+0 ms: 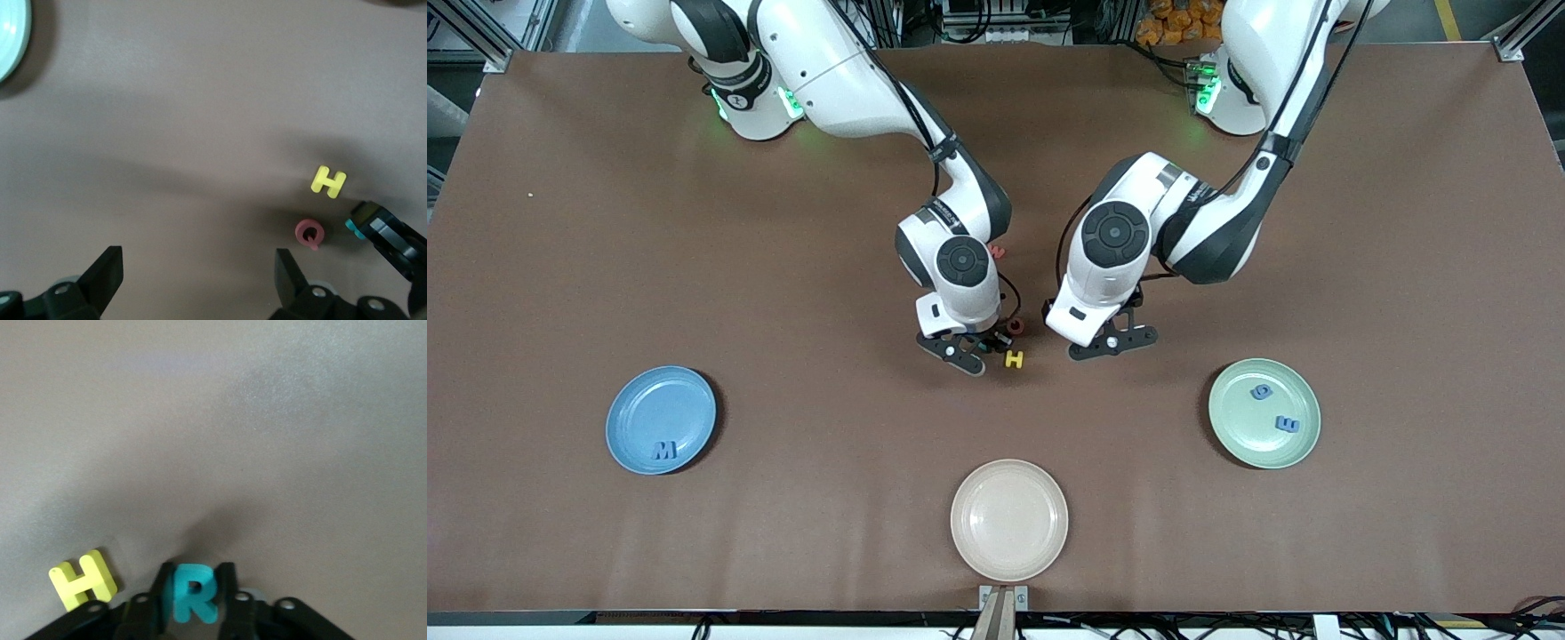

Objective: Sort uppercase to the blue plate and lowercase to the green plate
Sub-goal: 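Place the R on the blue plate while the left gripper reaches the w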

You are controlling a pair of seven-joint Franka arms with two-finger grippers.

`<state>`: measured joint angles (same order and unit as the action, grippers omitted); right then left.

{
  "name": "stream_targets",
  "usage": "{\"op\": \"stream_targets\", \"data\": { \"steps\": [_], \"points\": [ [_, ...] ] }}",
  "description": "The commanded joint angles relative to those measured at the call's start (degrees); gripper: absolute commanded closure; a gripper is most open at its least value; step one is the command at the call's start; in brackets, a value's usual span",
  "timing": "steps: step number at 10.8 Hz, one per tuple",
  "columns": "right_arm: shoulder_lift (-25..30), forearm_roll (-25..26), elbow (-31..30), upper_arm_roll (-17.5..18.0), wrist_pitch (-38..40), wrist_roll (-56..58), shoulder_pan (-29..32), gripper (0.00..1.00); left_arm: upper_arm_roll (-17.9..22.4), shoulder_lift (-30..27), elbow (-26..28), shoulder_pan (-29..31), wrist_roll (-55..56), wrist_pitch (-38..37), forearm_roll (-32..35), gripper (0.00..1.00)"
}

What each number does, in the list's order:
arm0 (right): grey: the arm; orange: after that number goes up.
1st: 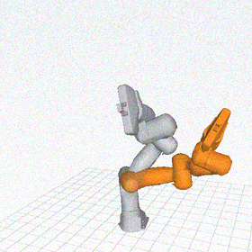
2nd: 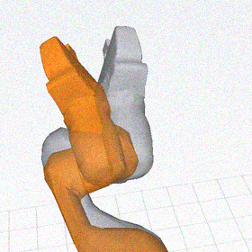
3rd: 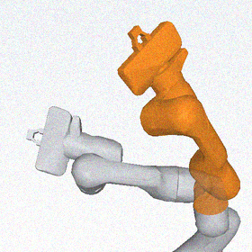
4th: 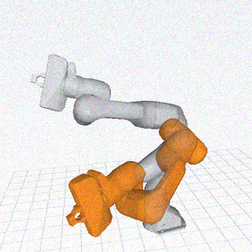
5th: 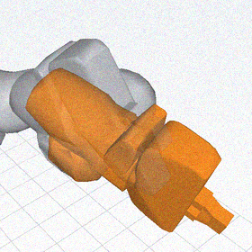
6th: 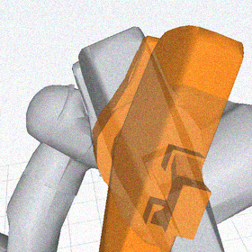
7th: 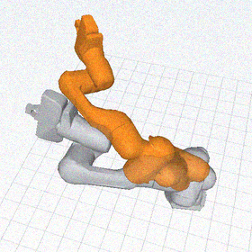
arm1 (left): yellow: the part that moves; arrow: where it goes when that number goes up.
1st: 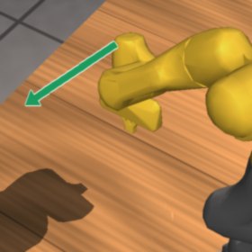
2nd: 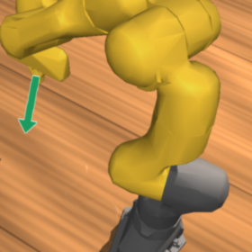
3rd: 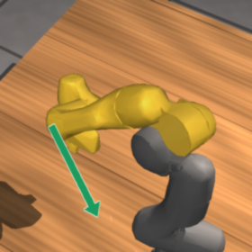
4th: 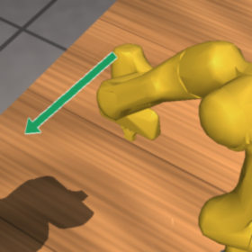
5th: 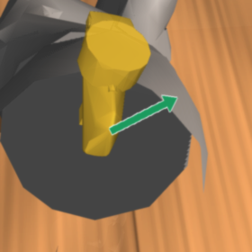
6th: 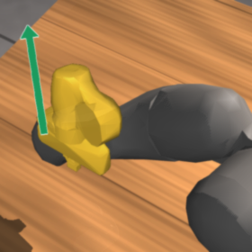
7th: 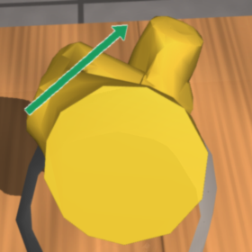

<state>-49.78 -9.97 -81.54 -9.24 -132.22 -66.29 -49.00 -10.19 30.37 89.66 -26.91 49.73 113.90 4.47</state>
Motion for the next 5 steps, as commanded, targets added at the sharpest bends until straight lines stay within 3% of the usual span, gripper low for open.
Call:
{"op": "stream_targets", "data": {
  "steps": [1,5],
  "points": [
    [1.34,0.04,0.41,0.36,0.65,0.72,1.53,1.00,-0.10,-0.22,-0.28,0.54,0.02,0.19,-0.34,0.00],
    [7.92,-0.13,0.50,0.27,9.77,16.83,10.82,1.00,-0.18,0.13,-0.28,-0.24,1.86,0.27,-3.22,0.00]
  ]
}}
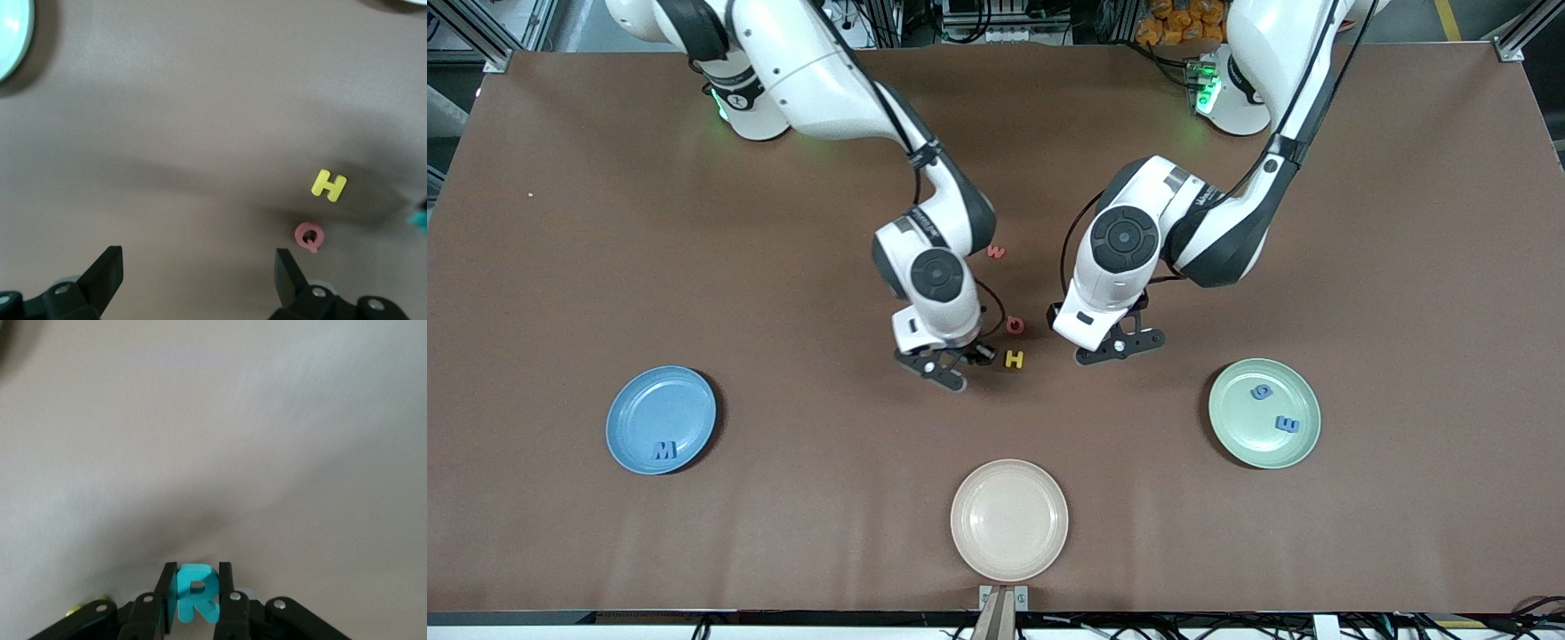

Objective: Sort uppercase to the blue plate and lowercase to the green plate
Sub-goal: 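Place the R on the blue plate while the left gripper reaches the w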

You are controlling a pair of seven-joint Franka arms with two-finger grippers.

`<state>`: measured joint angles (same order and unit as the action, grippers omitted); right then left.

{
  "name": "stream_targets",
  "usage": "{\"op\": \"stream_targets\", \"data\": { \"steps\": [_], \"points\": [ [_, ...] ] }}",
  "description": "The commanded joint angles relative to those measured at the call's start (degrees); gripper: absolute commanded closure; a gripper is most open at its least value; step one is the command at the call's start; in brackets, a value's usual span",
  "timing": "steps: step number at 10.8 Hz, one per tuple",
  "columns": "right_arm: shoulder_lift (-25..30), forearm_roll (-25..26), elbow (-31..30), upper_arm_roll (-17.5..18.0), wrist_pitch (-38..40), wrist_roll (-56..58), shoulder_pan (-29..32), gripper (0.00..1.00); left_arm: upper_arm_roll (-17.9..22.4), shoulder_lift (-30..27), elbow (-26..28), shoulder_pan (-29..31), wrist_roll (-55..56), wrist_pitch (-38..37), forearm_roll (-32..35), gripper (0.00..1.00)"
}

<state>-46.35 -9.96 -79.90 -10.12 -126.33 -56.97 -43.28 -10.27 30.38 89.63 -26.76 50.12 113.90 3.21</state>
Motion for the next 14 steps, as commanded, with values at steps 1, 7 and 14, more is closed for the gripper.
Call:
{"op": "stream_targets", "data": {
  "steps": [1,7,14],
  "points": [
    [5.55,0.11,-1.13,1.15,6.33,14.80,8.53,1.00,-1.06,0.29,-0.25,-1.00,3.30,1.06,-2.07,0.00],
    [6.53,1.61,-1.66,-7.10,9.43,58.50,21.39,1.00,-2.56,5.39,0.45,-8.91,24.02,7.48,-1.55,0.00],
    [6.62,1.52,-1.66,-13.44,10.49,90.87,27.28,0.92,-5.98,5.83,8.53,-11.55,52.51,14.49,-0.32,0.00]
  ]
}}
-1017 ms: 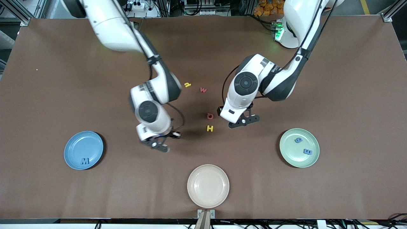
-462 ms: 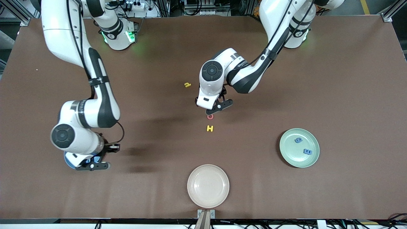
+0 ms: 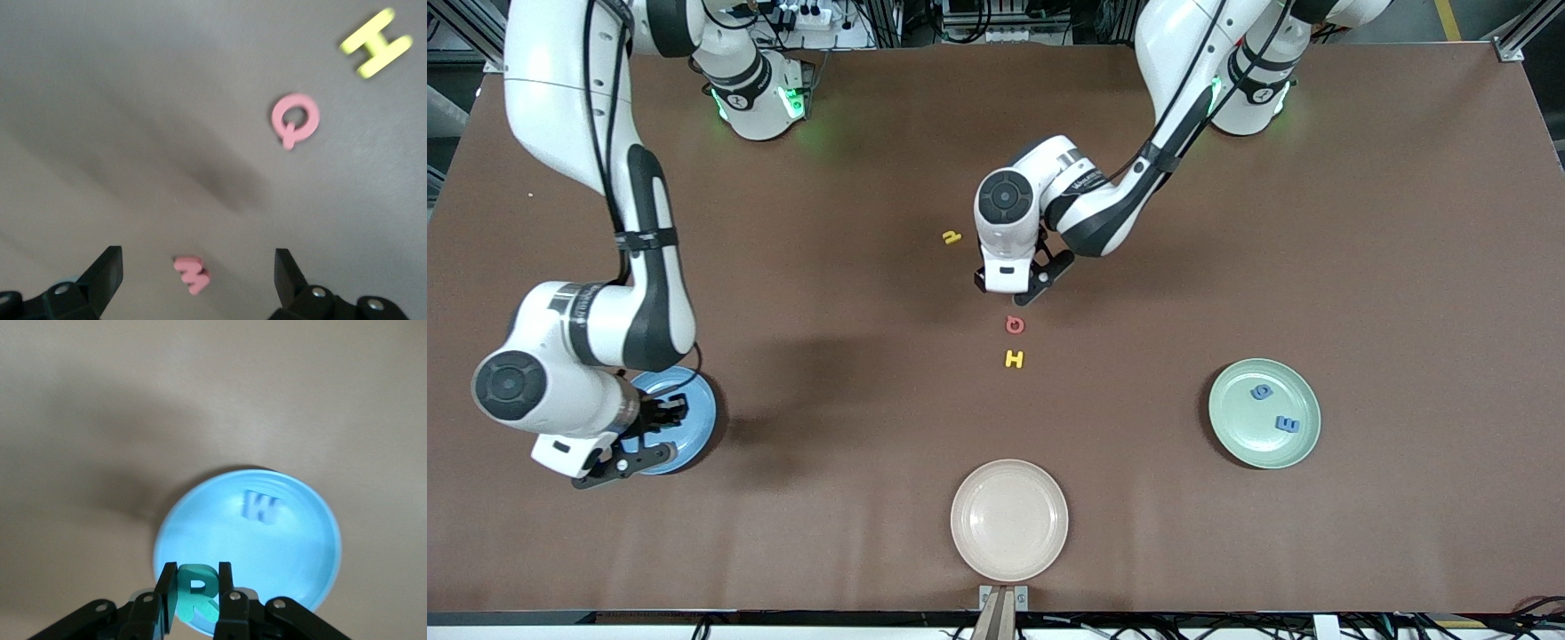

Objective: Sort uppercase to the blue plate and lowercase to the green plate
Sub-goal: 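Place the R on the blue plate while the left gripper reaches the w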

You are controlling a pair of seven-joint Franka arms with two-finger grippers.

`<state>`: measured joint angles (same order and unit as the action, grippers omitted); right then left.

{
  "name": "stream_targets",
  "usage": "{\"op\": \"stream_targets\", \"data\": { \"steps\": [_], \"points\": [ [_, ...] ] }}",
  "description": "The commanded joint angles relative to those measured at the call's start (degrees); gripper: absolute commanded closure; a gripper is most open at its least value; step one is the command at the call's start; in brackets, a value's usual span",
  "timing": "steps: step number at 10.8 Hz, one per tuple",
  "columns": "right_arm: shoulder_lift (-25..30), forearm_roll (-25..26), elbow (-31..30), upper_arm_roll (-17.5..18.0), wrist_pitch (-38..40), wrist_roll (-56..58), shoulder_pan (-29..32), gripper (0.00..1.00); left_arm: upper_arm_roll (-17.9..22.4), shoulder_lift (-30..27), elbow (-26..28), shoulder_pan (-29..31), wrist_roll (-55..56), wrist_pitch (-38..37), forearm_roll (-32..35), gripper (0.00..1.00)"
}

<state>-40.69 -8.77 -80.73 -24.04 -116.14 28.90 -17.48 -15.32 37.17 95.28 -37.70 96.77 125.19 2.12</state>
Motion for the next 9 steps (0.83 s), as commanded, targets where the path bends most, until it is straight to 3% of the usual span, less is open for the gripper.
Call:
{"op": "stream_targets", "data": {
  "steps": [1,4,7,9],
  "points": [
    [0.96,0.07,-1.01,0.57,0.30,5.12,1.57,0.02,-1.29,-1.05,4.37,-0.62,7.98,5.22,1.30,0.00],
    [1.05,-0.11,-0.75,1.01,1.27,4.77,0.70,0.00,-2.61,-1.57,10.52,-0.54,11.77,12.78,1.57,0.02],
    [0.96,-2.72,-0.57,1.01,1.18,2.33,-1.05,0.00,-4.37,-1.22,12.90,-0.27,20.63,14.89,10.33,0.03],
    [0.88,-4.59,-0.48,1.01,1.09,-4.69,-3.42,0.00,-5.07,-1.31,13.00,0.08,21.18,15.17,10.36,0.06]
  ]
}}
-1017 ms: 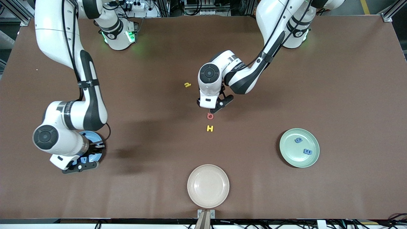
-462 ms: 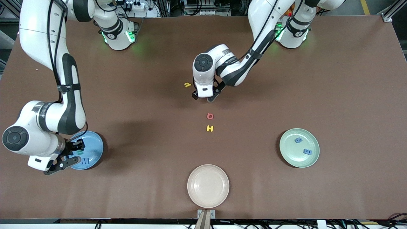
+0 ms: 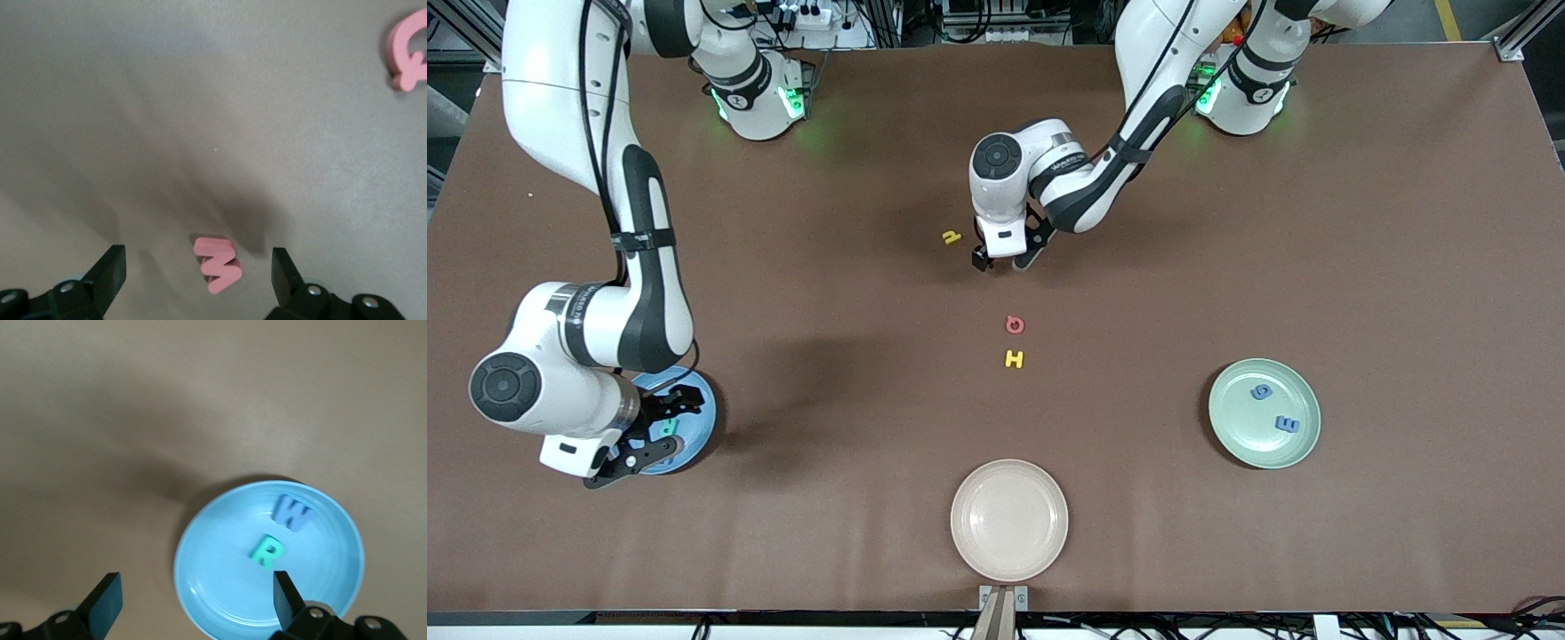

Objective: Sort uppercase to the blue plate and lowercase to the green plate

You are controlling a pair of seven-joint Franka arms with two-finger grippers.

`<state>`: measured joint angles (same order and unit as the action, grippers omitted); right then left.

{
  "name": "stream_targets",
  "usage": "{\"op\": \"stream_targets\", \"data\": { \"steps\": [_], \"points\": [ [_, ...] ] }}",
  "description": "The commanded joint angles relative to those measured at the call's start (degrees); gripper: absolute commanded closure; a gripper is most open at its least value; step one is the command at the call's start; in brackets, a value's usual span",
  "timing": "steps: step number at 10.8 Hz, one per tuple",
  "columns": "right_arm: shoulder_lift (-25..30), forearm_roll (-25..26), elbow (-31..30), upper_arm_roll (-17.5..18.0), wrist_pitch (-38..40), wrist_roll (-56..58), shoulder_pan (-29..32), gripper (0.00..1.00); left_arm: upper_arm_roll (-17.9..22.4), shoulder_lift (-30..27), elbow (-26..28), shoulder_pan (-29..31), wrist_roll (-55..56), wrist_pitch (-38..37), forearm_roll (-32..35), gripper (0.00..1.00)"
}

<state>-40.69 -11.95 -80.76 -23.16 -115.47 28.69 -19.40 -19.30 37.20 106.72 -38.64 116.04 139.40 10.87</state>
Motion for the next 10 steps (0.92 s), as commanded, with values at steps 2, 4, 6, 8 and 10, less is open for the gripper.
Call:
{"op": "stream_targets", "data": {
  "steps": [2,4,6,8,10],
  "points": [
    [0.61,-1.41,-0.36,0.13,-0.02,-8.98,-3.27,0.00,-1.27,-1.42,1.91,1.29,2.96,1.83,1.61,0.10],
    [0.53,-1.41,-0.36,0.13,-0.11,-11.53,-4.51,0.00,-1.27,-1.42,2.79,1.56,3.41,4.03,1.61,0.12],
    [0.35,-1.58,-0.36,0.22,-0.28,-15.57,-5.47,0.00,-1.27,-1.25,2.88,1.56,4.20,4.47,1.61,0.14],
    [0.26,-1.58,-0.36,0.22,-0.28,-18.48,-6.27,0.00,-1.27,-1.07,2.88,1.47,4.20,4.47,1.70,0.18],
    [0.17,-1.58,-0.19,1.27,-0.63,-20.59,-6.36,0.00,-1.27,-0.90,2.80,1.47,4.11,4.47,1.70,0.26]
  ]
}}
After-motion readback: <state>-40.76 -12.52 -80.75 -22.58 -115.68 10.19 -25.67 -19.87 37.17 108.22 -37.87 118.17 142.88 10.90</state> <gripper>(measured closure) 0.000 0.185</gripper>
